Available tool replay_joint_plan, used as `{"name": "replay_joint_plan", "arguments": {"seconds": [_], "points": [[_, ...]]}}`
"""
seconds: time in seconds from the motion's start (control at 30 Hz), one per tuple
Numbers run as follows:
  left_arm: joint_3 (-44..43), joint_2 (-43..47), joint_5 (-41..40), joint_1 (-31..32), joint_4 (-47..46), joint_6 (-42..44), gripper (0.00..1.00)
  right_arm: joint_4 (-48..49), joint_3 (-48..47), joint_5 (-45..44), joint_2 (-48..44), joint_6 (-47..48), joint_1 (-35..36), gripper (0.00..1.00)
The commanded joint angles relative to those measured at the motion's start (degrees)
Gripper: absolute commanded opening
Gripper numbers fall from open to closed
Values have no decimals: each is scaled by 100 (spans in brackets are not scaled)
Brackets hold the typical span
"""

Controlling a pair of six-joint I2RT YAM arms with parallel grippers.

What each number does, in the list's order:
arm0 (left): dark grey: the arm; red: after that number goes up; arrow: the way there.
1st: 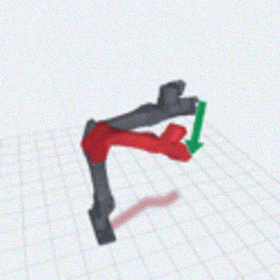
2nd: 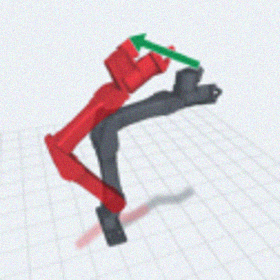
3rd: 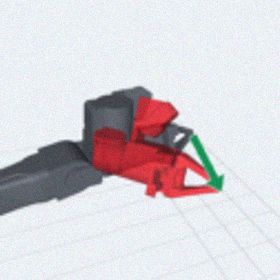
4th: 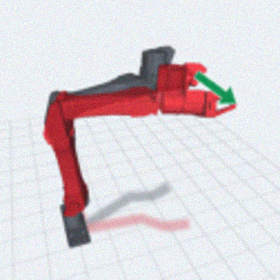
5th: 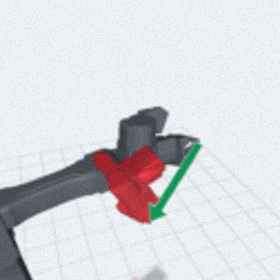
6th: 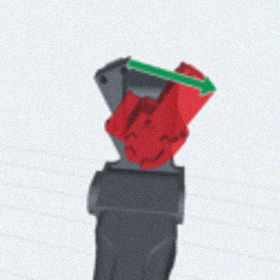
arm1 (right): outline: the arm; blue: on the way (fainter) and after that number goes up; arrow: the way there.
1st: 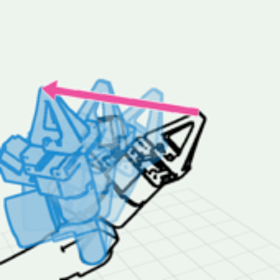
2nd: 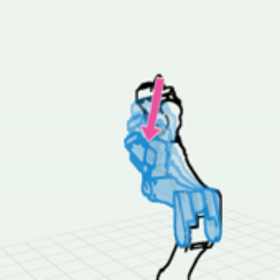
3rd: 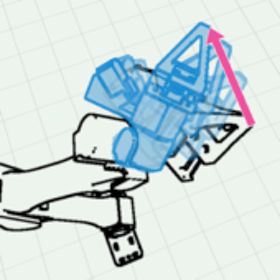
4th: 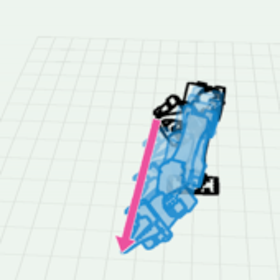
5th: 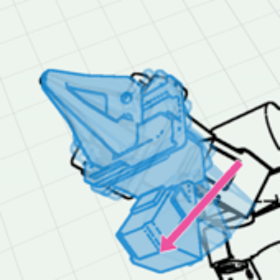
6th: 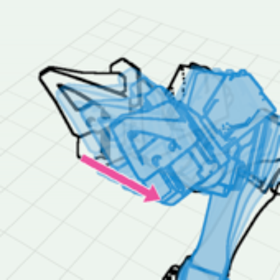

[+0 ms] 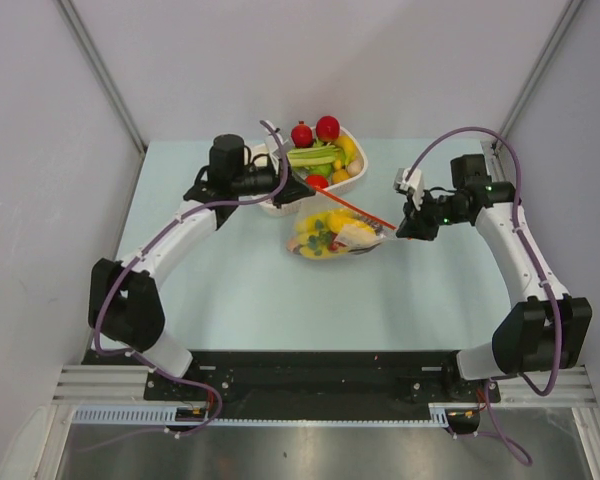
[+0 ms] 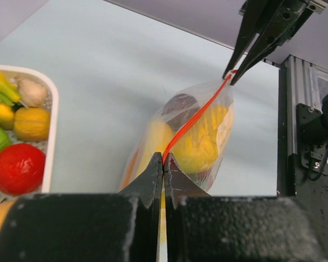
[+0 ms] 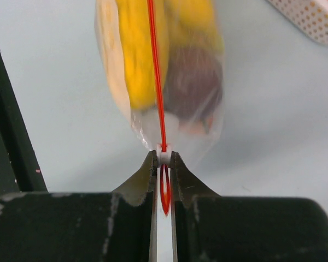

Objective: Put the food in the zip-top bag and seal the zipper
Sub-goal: Zip the zipper food storage bag at the center of the board, then place the zipper food storage bag at the center of the board.

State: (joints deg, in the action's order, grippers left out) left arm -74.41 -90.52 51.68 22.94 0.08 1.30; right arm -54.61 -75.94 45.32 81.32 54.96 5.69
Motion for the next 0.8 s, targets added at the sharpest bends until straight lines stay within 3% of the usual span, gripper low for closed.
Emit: {"name": "replay_joint_plan", "arguments": {"seconds": [0.0,0.23,0.4,0.57,0.67,0.77], "points": [[-407,246,-132,-360,-157,-7,0,-875,71,-348,-90,655,-393,0],[-460,254,-53,-422,-52,-16,0,-929,71,-287,-203,806,-736,0],[-364,543,325,-343,773,238,0,-1305,71,-33,-573,814,-728,0],[338,1718,483,157,2179,976,0,-2289,79,284,-1353,963,-658,0],[751,2395,404,439,2672,820,0,-3238,167,311,-1732,1070,-622,0],[980,2793,317,527,2954,522,0,-3214,378,74,-2268,850,-307,0]]}}
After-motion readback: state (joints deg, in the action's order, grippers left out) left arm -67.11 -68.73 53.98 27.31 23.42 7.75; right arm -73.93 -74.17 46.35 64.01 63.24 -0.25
